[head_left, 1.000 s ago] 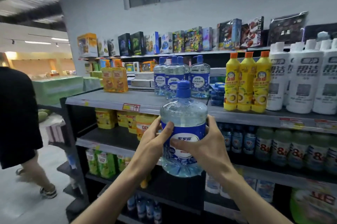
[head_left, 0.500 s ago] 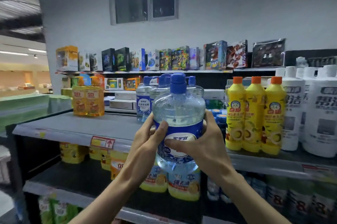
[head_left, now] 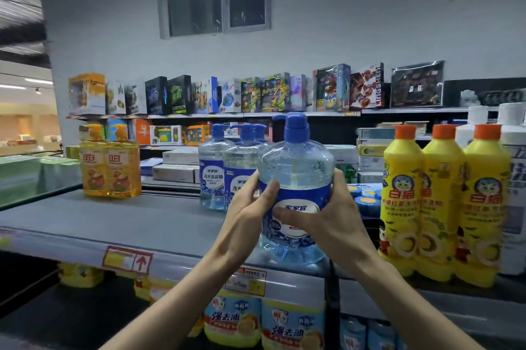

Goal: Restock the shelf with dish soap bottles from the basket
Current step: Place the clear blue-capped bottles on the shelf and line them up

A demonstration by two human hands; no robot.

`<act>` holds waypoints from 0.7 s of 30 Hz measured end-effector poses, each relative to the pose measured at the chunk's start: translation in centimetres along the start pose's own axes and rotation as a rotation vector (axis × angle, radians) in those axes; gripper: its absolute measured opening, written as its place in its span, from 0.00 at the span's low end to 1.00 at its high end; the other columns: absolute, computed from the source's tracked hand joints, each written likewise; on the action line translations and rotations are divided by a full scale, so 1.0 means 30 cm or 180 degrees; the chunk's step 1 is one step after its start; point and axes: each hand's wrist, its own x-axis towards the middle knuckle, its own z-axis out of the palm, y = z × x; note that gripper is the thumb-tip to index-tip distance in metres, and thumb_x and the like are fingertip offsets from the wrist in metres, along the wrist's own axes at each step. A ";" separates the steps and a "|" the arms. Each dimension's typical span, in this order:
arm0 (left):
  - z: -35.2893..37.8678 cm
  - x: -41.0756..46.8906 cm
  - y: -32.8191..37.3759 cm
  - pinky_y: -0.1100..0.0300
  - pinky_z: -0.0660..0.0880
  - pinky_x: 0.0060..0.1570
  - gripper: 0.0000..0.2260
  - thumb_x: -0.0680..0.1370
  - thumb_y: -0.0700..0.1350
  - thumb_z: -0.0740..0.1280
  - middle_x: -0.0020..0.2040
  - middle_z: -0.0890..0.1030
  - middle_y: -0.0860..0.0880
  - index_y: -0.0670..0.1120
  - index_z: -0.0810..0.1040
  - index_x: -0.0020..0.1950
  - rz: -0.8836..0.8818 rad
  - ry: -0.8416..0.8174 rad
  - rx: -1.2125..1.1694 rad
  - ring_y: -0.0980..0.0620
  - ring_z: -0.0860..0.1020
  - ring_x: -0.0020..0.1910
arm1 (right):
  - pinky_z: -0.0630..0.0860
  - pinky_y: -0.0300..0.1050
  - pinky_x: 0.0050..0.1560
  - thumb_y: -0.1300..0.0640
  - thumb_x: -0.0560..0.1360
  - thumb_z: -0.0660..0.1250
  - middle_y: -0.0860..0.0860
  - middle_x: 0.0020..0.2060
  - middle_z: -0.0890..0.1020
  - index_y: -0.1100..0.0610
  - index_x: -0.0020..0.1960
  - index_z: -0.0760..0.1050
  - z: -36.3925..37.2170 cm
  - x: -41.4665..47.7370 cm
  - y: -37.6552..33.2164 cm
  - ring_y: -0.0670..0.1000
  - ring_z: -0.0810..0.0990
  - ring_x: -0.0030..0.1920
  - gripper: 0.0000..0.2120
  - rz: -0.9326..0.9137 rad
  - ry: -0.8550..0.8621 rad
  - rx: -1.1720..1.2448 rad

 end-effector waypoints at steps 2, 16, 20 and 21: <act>-0.017 0.027 -0.024 0.65 0.82 0.49 0.16 0.83 0.55 0.63 0.58 0.88 0.52 0.49 0.80 0.67 -0.0083 -0.0017 0.0068 0.54 0.87 0.55 | 0.87 0.51 0.50 0.43 0.56 0.90 0.43 0.55 0.86 0.45 0.65 0.71 0.007 0.008 0.008 0.46 0.88 0.53 0.44 0.0057 -0.0016 -0.0059; -0.109 0.107 -0.102 0.48 0.79 0.67 0.25 0.80 0.67 0.62 0.64 0.84 0.54 0.54 0.78 0.71 -0.0427 -0.0525 0.0684 0.55 0.82 0.64 | 0.85 0.50 0.56 0.47 0.65 0.87 0.41 0.56 0.87 0.25 0.56 0.71 0.034 0.016 0.009 0.45 0.87 0.56 0.33 0.0233 -0.0239 -0.0398; -0.149 0.071 -0.105 0.63 0.80 0.58 0.13 0.84 0.59 0.68 0.60 0.84 0.66 0.65 0.77 0.68 -0.0246 -0.0866 0.1236 0.66 0.82 0.58 | 0.80 0.33 0.53 0.39 0.66 0.84 0.36 0.57 0.85 0.32 0.65 0.67 0.015 -0.021 -0.007 0.36 0.84 0.55 0.35 0.0398 -0.0366 -0.1045; -0.162 0.054 -0.108 0.69 0.79 0.54 0.13 0.83 0.57 0.70 0.57 0.82 0.73 0.71 0.75 0.64 -0.0184 -0.0946 0.1472 0.70 0.81 0.56 | 0.79 0.33 0.55 0.37 0.66 0.83 0.36 0.58 0.84 0.33 0.67 0.66 0.007 -0.037 -0.010 0.35 0.83 0.56 0.37 0.0462 -0.0366 -0.1255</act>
